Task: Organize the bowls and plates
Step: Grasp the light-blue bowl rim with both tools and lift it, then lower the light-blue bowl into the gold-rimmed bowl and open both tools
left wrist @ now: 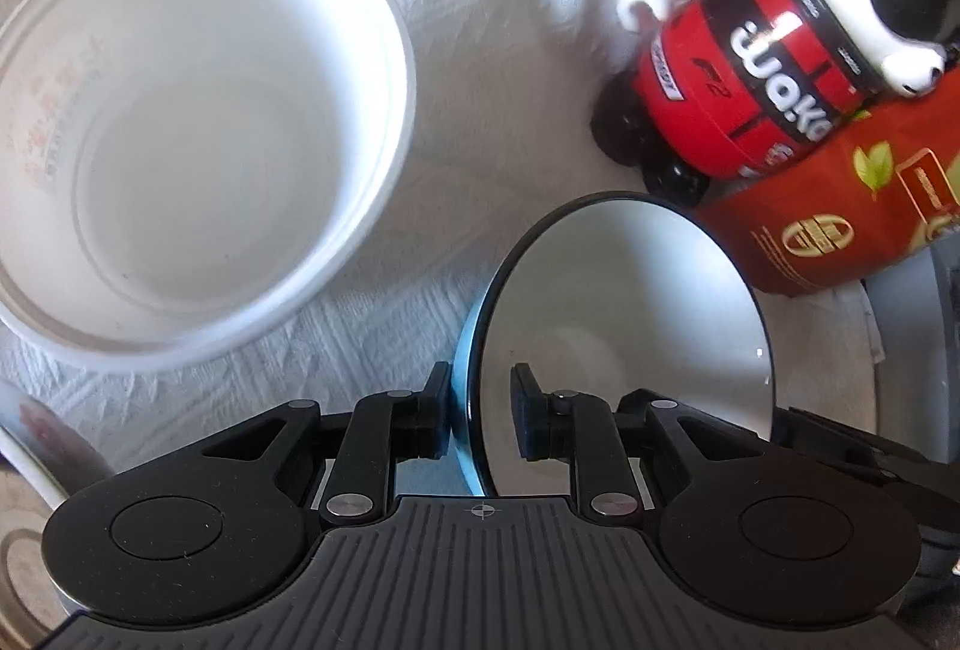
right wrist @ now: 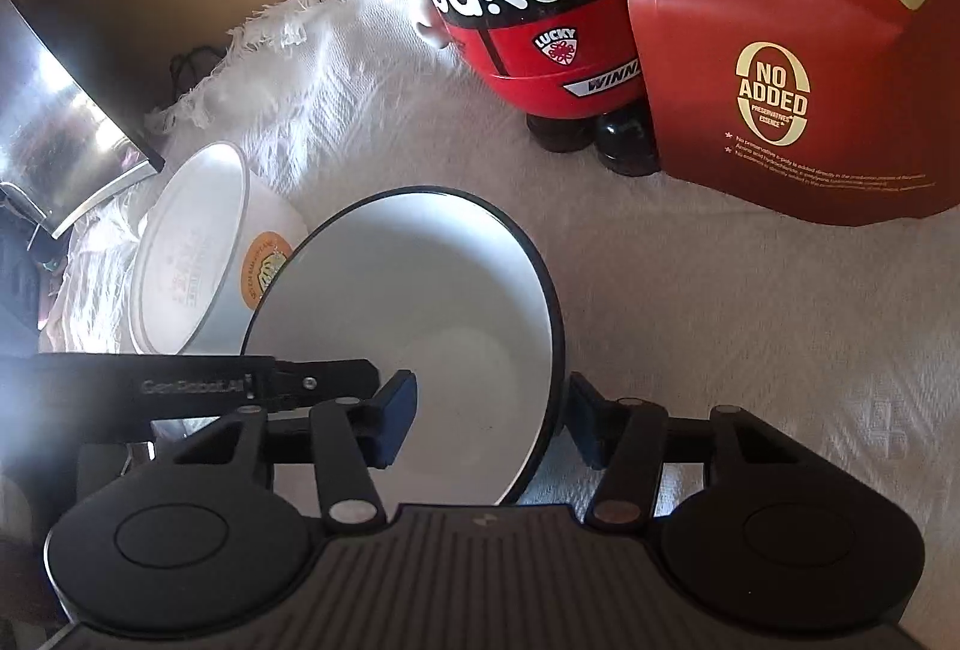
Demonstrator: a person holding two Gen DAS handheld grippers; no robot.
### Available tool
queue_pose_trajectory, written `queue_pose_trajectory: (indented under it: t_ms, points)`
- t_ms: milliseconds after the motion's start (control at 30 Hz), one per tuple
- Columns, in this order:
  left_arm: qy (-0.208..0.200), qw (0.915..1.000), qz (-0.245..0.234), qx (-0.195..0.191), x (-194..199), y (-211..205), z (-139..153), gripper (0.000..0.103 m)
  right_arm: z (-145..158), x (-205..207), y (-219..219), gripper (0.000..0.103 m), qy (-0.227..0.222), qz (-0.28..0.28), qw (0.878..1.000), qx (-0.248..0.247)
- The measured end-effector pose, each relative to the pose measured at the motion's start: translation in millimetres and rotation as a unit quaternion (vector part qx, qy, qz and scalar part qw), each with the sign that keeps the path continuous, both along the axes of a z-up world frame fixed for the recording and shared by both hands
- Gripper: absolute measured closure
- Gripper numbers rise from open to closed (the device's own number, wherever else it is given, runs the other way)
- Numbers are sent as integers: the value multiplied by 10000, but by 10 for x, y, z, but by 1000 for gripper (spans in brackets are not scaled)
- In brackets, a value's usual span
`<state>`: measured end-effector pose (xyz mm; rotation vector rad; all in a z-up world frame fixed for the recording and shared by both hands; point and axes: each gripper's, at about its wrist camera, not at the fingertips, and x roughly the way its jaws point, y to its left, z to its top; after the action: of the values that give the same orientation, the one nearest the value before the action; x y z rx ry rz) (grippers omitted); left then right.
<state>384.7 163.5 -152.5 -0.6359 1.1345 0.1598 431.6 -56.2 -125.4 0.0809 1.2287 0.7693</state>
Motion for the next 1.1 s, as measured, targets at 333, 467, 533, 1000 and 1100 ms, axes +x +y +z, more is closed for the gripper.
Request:
queue_pose_trajectory:
  t_ms: [333,467,533,1000,1100]
  points:
    - [155,9993,-340,-12,49,-199,-82,80,-29,-19,-256,48,355,-175,9992,104]
    - [72,9987,-474,142,130,-246,-104,77,-94,-35,-192,48,358,-186,9992,29]
    - [119,9988,-456,122,155,-235,-103,77,-163,-16,-177,47,468,-241,9986,33]
    - [-358,9941,-803,631,-41,-424,782,77,507,-139,-303,45,-3,-427,9982,416]
    - [-304,9935,-990,464,-172,-474,910,74,763,-261,-366,45,-188,-349,9984,404]
